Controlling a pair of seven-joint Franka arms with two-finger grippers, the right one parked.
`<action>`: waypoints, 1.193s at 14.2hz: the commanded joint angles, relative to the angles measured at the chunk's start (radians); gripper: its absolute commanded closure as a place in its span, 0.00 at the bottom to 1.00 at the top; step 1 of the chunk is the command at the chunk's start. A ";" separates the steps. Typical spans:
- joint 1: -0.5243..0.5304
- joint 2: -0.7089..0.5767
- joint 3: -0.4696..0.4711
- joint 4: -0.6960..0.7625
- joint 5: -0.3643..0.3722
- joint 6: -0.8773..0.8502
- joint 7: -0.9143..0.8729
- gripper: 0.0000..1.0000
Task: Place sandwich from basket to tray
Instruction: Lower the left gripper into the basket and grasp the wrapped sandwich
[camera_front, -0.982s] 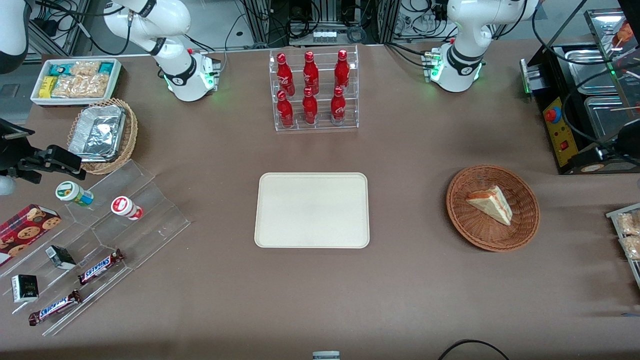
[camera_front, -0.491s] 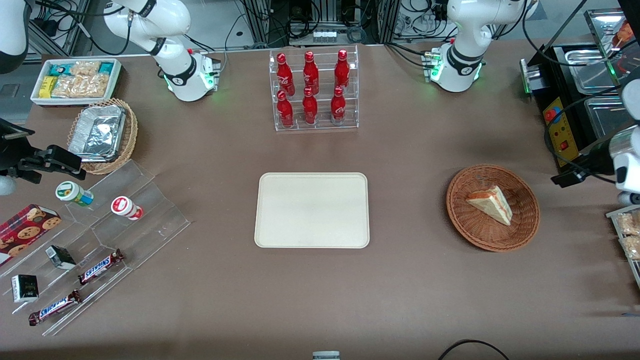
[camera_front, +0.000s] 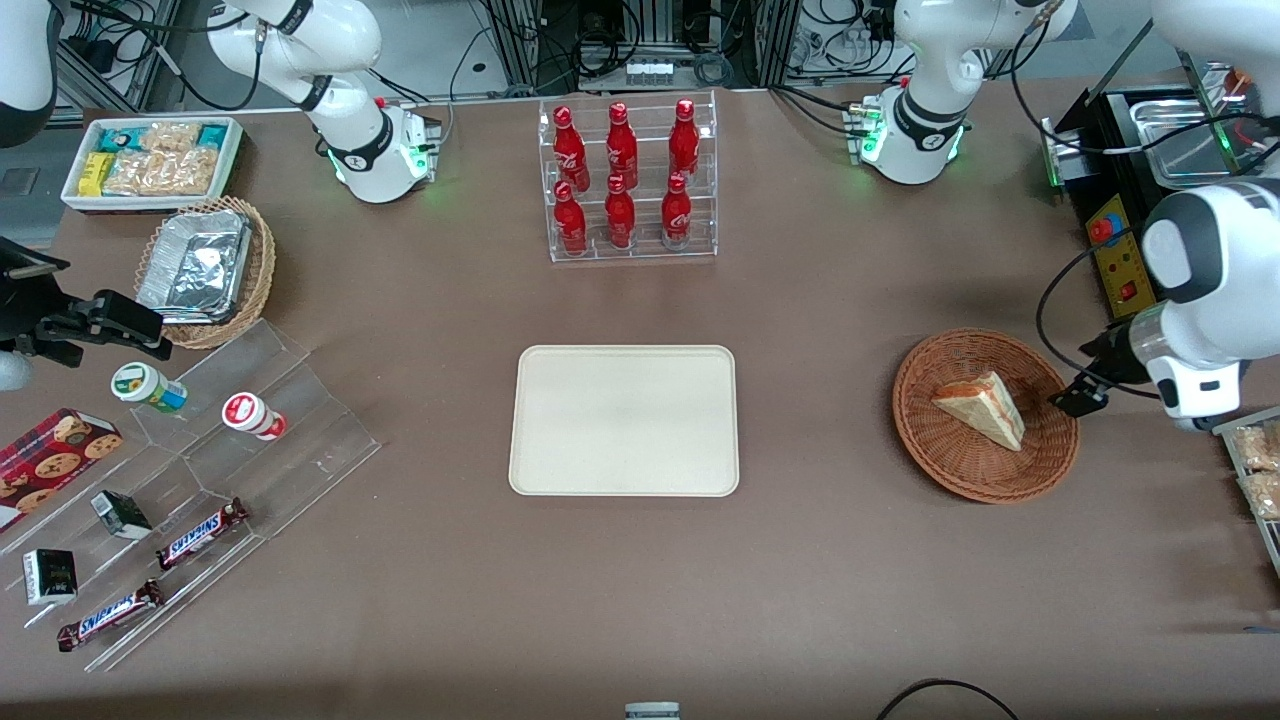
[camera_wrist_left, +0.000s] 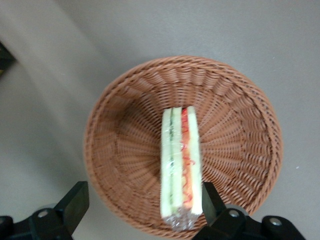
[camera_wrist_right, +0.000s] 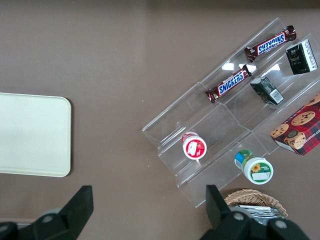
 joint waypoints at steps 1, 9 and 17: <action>-0.008 0.006 0.003 -0.050 -0.047 0.083 -0.026 0.00; -0.105 0.131 0.003 -0.108 -0.104 0.249 -0.115 0.00; -0.123 0.121 0.004 -0.139 -0.079 0.230 -0.023 0.54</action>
